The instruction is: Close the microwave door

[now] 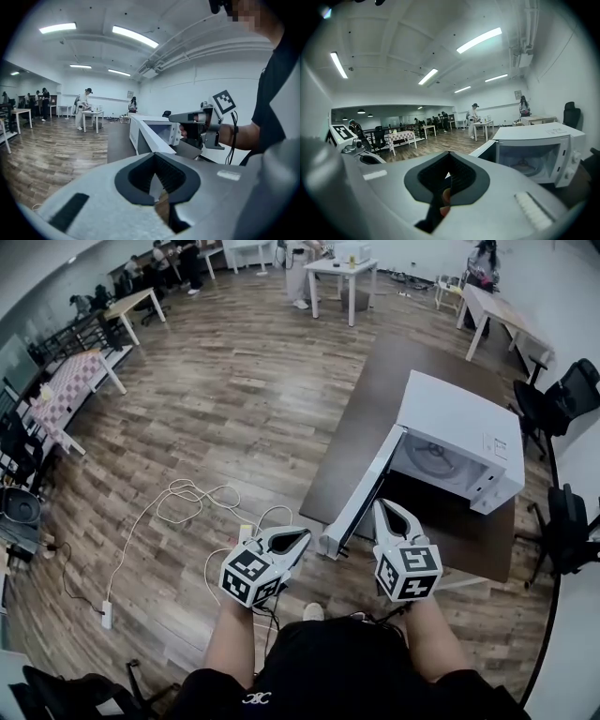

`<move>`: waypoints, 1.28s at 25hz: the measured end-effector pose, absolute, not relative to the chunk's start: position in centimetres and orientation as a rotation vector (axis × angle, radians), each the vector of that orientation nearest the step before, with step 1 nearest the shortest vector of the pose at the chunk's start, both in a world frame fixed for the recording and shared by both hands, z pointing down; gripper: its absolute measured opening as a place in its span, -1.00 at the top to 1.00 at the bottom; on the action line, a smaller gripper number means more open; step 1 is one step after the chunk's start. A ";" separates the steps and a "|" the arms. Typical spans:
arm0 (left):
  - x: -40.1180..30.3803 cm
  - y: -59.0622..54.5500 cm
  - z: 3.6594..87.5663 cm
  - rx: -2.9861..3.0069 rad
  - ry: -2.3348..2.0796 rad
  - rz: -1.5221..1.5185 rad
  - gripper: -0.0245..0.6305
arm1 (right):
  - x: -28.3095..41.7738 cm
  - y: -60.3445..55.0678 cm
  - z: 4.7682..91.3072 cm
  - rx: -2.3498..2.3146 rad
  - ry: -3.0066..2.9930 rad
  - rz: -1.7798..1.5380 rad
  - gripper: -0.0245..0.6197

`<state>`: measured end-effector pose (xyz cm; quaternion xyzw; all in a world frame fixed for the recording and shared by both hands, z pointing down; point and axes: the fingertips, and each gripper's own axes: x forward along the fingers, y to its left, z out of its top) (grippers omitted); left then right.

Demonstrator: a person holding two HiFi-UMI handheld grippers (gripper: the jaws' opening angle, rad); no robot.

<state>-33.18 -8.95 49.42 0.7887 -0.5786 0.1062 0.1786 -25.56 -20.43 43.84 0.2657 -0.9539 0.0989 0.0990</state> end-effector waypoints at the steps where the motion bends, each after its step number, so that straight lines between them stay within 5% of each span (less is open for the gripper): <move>1: -33.1 -8.9 49.8 2.249 -1.602 0.303 0.90 | -25.6 -20.4 44.1 0.804 -2.814 0.301 0.90; 11: -32.0 -9.5 55.6 2.352 -1.399 0.561 0.81 | -25.5 -19.5 46.8 0.930 -2.751 0.336 0.90; 27: -31.8 -11.2 55.3 2.492 -1.225 0.559 0.56 | -23.8 -20.3 47.1 1.080 -2.686 0.367 0.90; 32: -31.1 -11.9 55.6 2.574 -1.106 0.554 0.30 | -23.1 -20.2 47.4 1.095 -2.667 0.362 0.90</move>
